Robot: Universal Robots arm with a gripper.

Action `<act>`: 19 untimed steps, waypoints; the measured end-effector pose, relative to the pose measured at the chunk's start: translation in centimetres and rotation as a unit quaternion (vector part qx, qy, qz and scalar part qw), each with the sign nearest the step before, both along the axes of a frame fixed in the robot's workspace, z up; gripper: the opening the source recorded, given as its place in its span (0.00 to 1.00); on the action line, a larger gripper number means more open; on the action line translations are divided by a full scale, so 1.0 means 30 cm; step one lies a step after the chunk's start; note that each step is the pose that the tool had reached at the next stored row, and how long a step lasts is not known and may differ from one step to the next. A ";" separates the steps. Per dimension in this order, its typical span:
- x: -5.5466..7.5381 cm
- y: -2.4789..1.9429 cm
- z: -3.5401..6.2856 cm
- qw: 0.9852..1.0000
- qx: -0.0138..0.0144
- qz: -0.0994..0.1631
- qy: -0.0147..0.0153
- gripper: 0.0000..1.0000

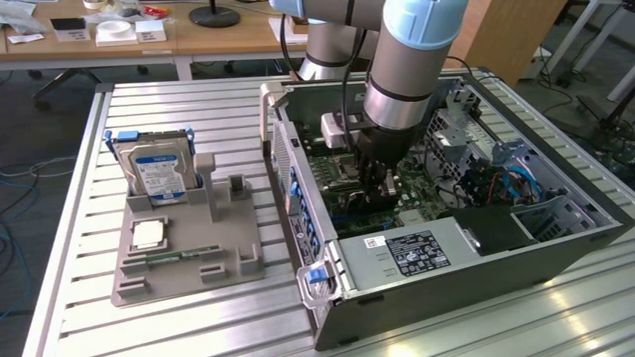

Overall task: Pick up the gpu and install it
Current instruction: 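Insert the gpu into the slot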

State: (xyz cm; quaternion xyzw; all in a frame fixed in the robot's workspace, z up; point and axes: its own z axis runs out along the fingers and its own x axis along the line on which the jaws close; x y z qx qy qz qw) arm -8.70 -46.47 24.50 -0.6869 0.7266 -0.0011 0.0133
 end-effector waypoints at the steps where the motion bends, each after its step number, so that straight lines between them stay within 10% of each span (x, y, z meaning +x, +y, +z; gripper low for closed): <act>1: 0.000 0.000 -0.001 1.000 0.000 0.000 0.000 0.27; 19: 0.000 0.000 -0.002 1.000 0.000 0.000 0.000 0.27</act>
